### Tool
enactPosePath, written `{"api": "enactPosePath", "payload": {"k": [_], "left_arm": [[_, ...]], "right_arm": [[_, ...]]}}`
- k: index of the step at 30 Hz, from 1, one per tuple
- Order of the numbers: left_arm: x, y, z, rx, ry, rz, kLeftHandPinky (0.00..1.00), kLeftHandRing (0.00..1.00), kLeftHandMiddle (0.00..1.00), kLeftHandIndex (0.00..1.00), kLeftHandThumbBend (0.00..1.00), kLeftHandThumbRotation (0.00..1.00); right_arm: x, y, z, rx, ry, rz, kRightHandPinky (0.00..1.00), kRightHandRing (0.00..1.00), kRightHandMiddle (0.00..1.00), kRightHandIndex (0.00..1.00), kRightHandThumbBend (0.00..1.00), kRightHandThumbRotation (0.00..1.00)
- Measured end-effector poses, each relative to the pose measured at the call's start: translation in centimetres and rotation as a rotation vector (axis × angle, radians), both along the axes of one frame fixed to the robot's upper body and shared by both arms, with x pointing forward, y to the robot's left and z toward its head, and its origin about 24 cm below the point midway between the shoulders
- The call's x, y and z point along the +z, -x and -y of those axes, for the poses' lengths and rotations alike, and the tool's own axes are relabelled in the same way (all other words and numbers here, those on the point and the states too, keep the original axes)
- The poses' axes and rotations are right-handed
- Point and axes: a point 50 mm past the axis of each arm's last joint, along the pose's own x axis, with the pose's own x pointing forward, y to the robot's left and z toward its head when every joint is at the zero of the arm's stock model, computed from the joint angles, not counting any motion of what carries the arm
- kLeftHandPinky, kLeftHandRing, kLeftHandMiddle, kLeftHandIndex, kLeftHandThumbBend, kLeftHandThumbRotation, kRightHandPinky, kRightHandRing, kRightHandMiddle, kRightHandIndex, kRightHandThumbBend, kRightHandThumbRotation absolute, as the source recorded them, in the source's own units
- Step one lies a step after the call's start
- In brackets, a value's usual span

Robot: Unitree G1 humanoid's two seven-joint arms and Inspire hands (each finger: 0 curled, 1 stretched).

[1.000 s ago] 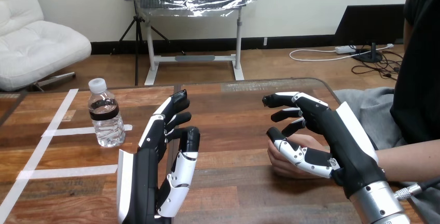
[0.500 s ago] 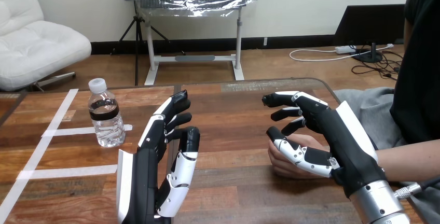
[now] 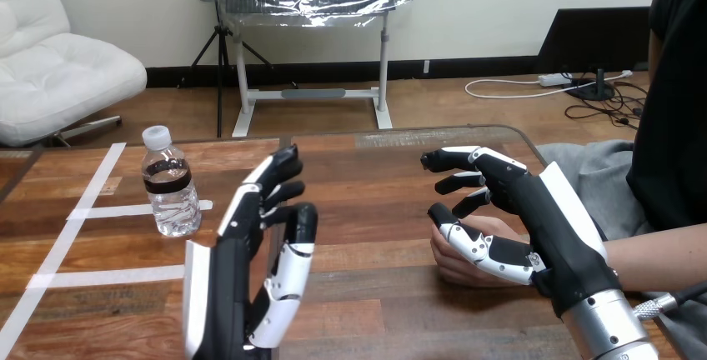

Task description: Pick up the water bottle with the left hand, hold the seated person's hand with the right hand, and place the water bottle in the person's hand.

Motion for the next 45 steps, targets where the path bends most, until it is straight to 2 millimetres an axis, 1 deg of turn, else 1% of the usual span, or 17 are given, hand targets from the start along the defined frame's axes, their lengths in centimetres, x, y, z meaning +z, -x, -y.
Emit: {"api": "enactPosePath", "payload": {"k": [2, 3, 9, 10, 11, 15, 19, 24, 27, 29, 34, 36, 37, 42, 45], "left_arm": [[0.0, 0.0, -0.1, 0.008, 0.000, 0.002, 0.69, 0.77, 0.81, 0.81, 0.39, 0.82], [0.1, -0.1, -0.6, 0.037, -0.005, 0.008, 0.71, 0.78, 0.82, 0.82, 0.39, 0.82], [0.3, -0.3, -1.6, 0.092, -0.036, 0.026, 0.74, 0.80, 0.83, 0.83, 0.38, 0.70], [0.3, -0.4, -1.8, 0.102, -0.042, 0.030, 0.75, 0.81, 0.84, 0.83, 0.37, 0.67], [0.4, -0.4, -2.1, 0.117, -0.050, 0.036, 0.76, 0.81, 0.84, 0.83, 0.37, 0.62], [0.6, -0.6, -3.2, 0.191, -0.094, 0.068, 0.77, 0.82, 0.84, 0.84, 0.37, 0.56], [0.9, -0.9, -4.1, 0.276, -0.172, 0.105, 0.78, 0.83, 0.85, 0.84, 0.38, 0.57], [1.3, -1.6, -5.4, 0.379, -0.285, 0.144, 0.83, 0.87, 0.88, 0.88, 0.39, 0.59], [1.4, -2.1, -6.0, 0.429, -0.331, 0.163, 0.86, 0.90, 0.90, 0.90, 0.41, 0.60], [1.5, -2.4, -6.6, 0.456, -0.353, 0.169, 0.90, 0.93, 0.93, 0.92, 0.45, 0.61], [1.7, -3.3, -7.8, 0.496, -0.381, 0.148, 0.93, 0.95, 0.95, 0.94, 0.52, 0.60], [1.7, -3.8, -8.3, 0.506, -0.367, 0.132, 0.93, 0.95, 0.96, 0.95, 0.55, 0.59], [1.7, -4.0, -8.5, 0.509, -0.359, 0.125, 0.93, 0.95, 0.96, 0.96, 0.58, 0.57], [1.6, -5.1, -9.8, 0.537, -0.284, 0.072, 0.94, 0.96, 0.97, 0.97, 0.65, 0.55], [1.4, -5.8, -10.5, 0.547, -0.238, 0.035, 0.94, 0.96, 0.98, 0.98, 0.70, 0.51]], "right_arm": [[0.0, 0.0, 0.0, 0.000, 0.000, 0.000, 0.54, 0.69, 0.77, 0.72, 0.39, 0.00], [0.0, 0.0, 0.0, 0.000, 0.000, 0.000, 0.54, 0.69, 0.77, 0.72, 0.39, 0.00], [0.0, 0.0, 0.0, 0.000, 0.000, 0.002, 0.54, 0.69, 0.77, 0.72, 0.39, 0.00], [0.0, 0.0, 0.0, 0.000, 0.000, 0.002, 0.54, 0.69, 0.77, 0.72, 0.38, 0.00], [0.0, 0.0, 0.0, 0.000, 0.000, 0.002, 0.54, 0.69, 0.77, 0.72, 0.38, 0.00], [0.0, 0.0, 0.0, -0.001, 0.002, 0.003, 0.54, 0.69, 0.77, 0.72, 0.38, 0.00], [0.1, 0.0, 0.1, -0.002, 0.002, 0.004, 0.54, 0.69, 0.77, 0.72, 0.38, 0.00], [0.1, -0.1, 0.1, -0.005, 0.003, 0.005, 0.54, 0.68, 0.76, 0.72, 0.38, 0.00], [0.1, -0.1, 0.1, -0.004, 0.004, 0.007, 0.53, 0.68, 0.76, 0.72, 0.38, 0.00], [0.2, -0.2, 0.1, -0.002, 0.004, 0.011, 0.53, 0.68, 0.76, 0.72, 0.38, 0.00], [0.4, -0.4, 0.0, 0.003, 0.003, 0.026, 0.53, 0.68, 0.76, 0.72, 0.38, 0.00], [0.5, -0.4, 0.0, 0.004, 0.003, 0.032, 0.54, 0.69, 0.77, 0.72, 0.38, 0.00], [0.5, -0.5, 0.0, 0.005, 0.003, 0.034, 0.54, 0.69, 0.77, 0.72, 0.38, 0.00], [0.7, -0.5, 0.0, 0.008, 0.001, 0.044, 0.54, 0.69, 0.77, 0.72, 0.38, 0.00], [0.7, -0.5, -0.1, 0.008, 0.000, 0.045, 0.54, 0.69, 0.77, 0.72, 0.38, 0.00]]}}
